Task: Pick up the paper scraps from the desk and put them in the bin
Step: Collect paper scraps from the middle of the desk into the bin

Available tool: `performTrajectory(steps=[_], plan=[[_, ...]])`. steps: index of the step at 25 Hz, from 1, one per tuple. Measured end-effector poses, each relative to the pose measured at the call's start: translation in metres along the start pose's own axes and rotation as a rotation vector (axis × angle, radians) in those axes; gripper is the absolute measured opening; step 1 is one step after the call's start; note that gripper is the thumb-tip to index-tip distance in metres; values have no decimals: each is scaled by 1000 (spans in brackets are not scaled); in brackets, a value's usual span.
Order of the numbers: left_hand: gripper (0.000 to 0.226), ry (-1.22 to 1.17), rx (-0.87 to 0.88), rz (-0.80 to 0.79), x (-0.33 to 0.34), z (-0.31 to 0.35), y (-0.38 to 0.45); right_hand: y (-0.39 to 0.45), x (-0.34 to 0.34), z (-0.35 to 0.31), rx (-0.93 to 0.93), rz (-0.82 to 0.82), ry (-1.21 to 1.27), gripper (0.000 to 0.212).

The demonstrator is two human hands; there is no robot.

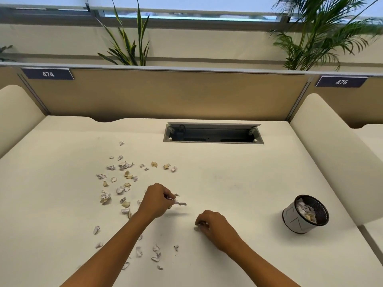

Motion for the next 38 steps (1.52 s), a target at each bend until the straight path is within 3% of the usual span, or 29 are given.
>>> performTrajectory(steps=[5, 16, 22, 27, 33, 38], plan=[[5, -5, 27, -37, 25, 28, -3, -38, -59, 45, 254, 221, 420, 14], [2, -74, 126, -148, 90, 89, -10, -119, -166, 157, 504, 680, 431, 17], [3, -96, 225, -297, 144, 147, -18, -132, -178, 183, 507, 640, 456, 22], [2, -95, 296, -378, 189, 207, -21, -143, -180, 199, 500, 712, 623, 24], [16, -102, 339, -397, 232, 265, -18, -150, -179, 207, 498, 685, 743, 21], [21, -169, 278, -400, 247, 277, -18, -154, -180, 211, 517, 641, 728, 21]])
Point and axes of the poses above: each hand's wrist, its own y-axis towards the middle knuckle, its own x-axis out of the palm, z = x × y, the point moved 2 cm from there along y, towards the middle knuckle, and after that the axes turned 3 degrees about -y, right-handed, at the moved point
